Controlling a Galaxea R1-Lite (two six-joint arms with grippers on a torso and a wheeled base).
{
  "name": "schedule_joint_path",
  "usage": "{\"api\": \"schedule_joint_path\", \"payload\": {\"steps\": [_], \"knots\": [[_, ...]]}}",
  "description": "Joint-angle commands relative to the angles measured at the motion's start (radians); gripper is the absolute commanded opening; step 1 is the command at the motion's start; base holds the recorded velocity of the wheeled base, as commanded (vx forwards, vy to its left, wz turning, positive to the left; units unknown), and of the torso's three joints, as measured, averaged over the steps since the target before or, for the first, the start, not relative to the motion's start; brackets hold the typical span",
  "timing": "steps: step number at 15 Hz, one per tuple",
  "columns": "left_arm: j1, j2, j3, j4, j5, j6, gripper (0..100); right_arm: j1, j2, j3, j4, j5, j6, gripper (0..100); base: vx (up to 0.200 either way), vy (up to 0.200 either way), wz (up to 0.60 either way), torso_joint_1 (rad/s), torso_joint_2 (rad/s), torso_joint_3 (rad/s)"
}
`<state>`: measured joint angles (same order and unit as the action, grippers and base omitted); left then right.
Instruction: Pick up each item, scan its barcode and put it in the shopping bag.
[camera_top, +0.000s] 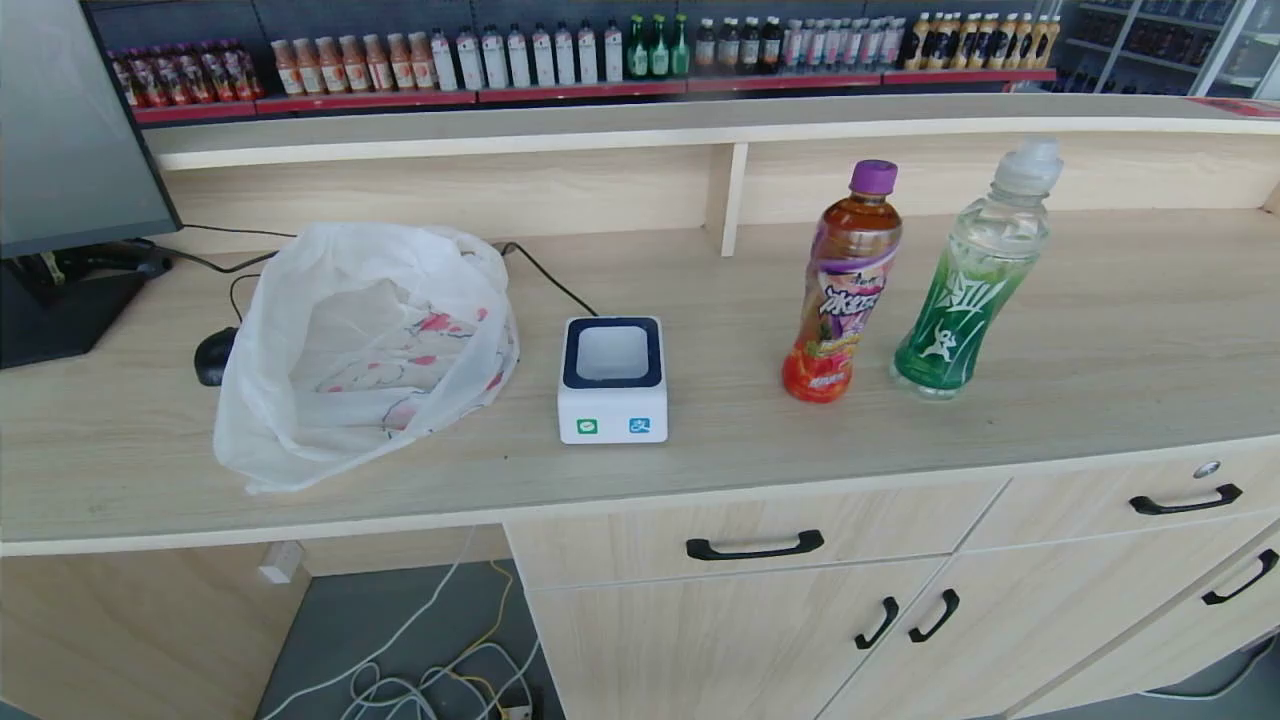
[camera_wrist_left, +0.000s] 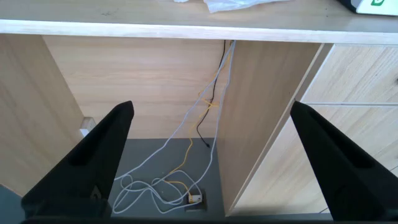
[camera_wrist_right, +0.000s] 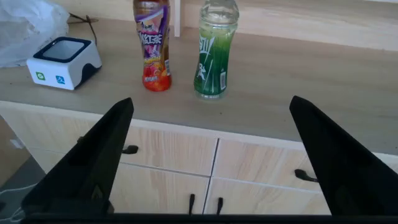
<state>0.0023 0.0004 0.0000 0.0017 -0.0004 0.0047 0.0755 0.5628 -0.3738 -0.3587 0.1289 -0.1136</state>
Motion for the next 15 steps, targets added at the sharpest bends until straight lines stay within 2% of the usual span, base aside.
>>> {"api": "schedule_joint_path", "payload": {"steps": [1,8,11,13,15], "knots": [[0.001,0.000,0.000,0.000,0.000,0.000,100,0.015,0.195,-0.053,-0.062,0.001,-0.044,100,0.000,0.000,0.00,0.000,0.00,0.000],[0.001,0.000,0.000,0.000,-0.001,0.000,100,0.121,0.355,-0.254,-0.075,-0.006,-0.152,100,0.000,0.000,0.00,0.000,0.00,0.000],[0.001,0.000,0.000,0.000,0.000,0.000,100,0.145,0.384,-0.274,-0.075,-0.022,-0.181,100,0.000,0.000,0.00,0.000,0.00,0.000],[0.001,0.000,0.000,0.000,-0.001,0.000,100,0.224,0.414,-0.283,-0.092,-0.097,-0.181,100,0.000,0.000,0.00,0.000,0.00,0.000],[0.001,0.000,0.000,0.000,0.000,0.000,100,0.342,0.486,-0.301,-0.184,-0.216,-0.181,100,0.000,0.000,0.00,0.000,0.00,0.000]]}}
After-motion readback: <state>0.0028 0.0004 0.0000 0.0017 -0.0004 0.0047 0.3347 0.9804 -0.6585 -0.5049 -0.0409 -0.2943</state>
